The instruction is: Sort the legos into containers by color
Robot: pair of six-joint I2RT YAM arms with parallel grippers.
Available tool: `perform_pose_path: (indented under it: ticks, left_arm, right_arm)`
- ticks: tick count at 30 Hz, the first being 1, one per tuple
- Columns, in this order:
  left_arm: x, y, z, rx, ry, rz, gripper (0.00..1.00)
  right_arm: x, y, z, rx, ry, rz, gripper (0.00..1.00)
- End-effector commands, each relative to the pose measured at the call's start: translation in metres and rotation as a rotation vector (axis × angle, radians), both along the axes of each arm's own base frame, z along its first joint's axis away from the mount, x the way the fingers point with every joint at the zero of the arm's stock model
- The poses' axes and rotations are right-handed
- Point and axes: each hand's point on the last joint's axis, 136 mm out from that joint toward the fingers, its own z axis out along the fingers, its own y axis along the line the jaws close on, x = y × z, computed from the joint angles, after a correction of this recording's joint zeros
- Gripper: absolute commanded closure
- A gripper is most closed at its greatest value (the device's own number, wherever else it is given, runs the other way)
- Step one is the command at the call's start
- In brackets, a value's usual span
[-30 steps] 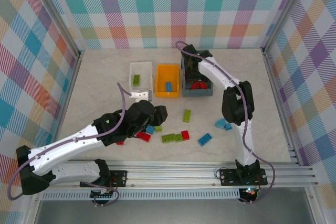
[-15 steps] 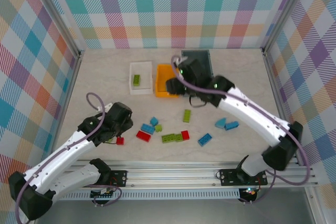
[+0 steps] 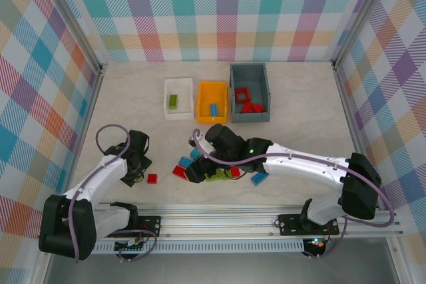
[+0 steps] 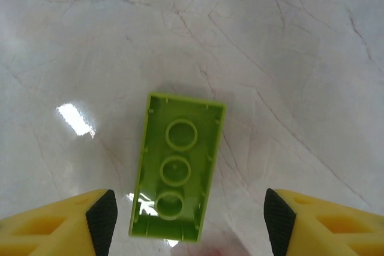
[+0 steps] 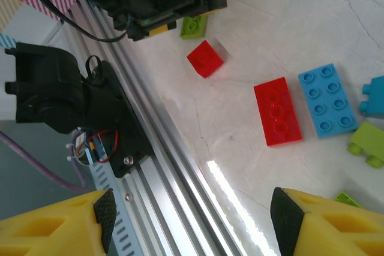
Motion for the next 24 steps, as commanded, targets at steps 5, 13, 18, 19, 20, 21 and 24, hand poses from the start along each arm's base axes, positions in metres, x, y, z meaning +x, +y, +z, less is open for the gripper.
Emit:
perform_pose_path:
  ticks: [5,13,18,19,20,21,24]
  left_arm:
    - [0.01,0.007,-0.02,-0.033,0.028,-0.02,0.42]
    - [0.021,0.003,-0.025,-0.054,0.011,-0.049,0.64]
    - [0.039,-0.002,0.007,-0.064,-0.092,-0.089,0.71]
    - [0.048,-0.008,0.021,-0.069,-0.134,-0.12,0.71]
    - [0.058,-0.015,0.035,-0.072,-0.168,-0.157,0.72]
    - [0.067,-0.022,0.049,-0.067,-0.194,-0.193,0.72]
    - [0.098,-0.048,0.084,-0.052,-0.24,-0.316,0.72]
  right_arm:
    - [0.002,0.009,0.015,0.058,0.003,-0.017,0.3]
    - [0.005,0.005,0.015,0.052,0.008,-0.051,0.32]
    - [0.018,-0.005,0.022,0.043,-0.041,-0.121,0.33]
    - [0.024,-0.009,0.024,0.04,-0.054,-0.157,0.34]
    - [0.033,-0.016,0.025,0.034,-0.07,-0.209,0.35]
    - [0.043,-0.023,0.027,0.03,-0.08,-0.27,0.37]
    - [0.075,-0.045,0.031,0.022,-0.129,-0.453,0.38]
